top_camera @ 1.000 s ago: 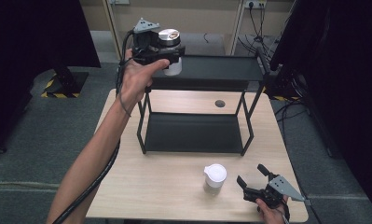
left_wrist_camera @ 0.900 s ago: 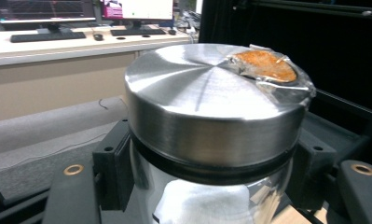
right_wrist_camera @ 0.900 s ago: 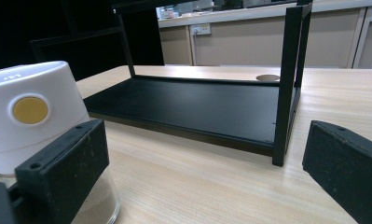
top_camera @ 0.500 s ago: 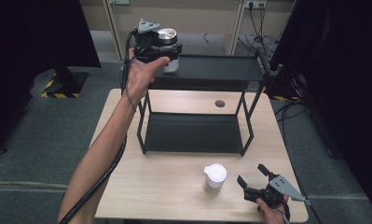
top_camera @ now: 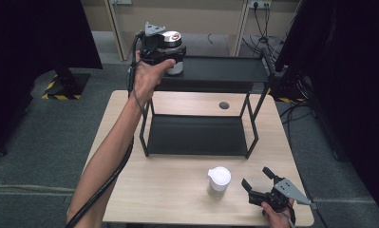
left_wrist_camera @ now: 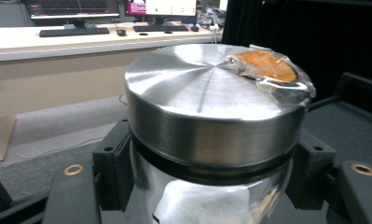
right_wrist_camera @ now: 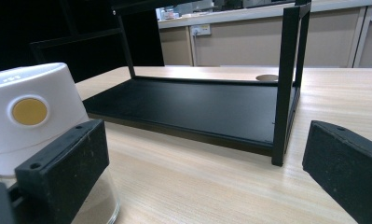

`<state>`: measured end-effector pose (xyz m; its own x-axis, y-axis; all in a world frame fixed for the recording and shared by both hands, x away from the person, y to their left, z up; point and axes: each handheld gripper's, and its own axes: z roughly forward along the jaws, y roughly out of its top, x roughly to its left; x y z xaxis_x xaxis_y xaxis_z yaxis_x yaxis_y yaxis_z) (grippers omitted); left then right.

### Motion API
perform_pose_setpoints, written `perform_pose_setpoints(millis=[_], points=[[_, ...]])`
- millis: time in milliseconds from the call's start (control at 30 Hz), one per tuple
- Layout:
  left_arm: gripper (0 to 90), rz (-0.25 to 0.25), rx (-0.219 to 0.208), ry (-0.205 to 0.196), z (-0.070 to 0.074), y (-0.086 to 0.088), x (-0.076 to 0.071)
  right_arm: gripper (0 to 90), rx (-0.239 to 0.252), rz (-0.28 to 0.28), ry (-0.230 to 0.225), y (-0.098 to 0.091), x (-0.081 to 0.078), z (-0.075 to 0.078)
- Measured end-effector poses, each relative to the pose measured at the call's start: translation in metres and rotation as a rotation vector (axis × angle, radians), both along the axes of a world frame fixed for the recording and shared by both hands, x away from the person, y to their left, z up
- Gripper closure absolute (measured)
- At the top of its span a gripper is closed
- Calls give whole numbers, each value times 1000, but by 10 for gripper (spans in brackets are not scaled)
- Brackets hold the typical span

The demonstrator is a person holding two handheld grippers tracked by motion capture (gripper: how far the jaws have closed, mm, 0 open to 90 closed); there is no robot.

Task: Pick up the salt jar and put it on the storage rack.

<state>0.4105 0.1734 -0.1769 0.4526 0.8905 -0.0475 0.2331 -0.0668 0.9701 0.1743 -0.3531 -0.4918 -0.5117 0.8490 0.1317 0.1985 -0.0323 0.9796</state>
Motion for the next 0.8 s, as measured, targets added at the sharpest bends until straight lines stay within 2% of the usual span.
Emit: perform_pose_setpoints(millis=[233,333,400,567,700,800], points=[[306,0,4,-17,-6,-1,1,5,2,2,2,0,0,0],[294,3,-20,-14,-8,-1,1,6,-1,4,1,0,0,0],[173,25,-39,-17,-10,-3,-1,6,-1,4,1,0,0,0],[1,69,-63,-36,-12,-7,-8,6,-1,3,1,0,0,0],[0,72,-77,-28,-10,-6,-10,5,-1,3,1,0,0,0],[0,69,-70,-27,-7,-7,-13,6,-2,3,1,0,0,0]])
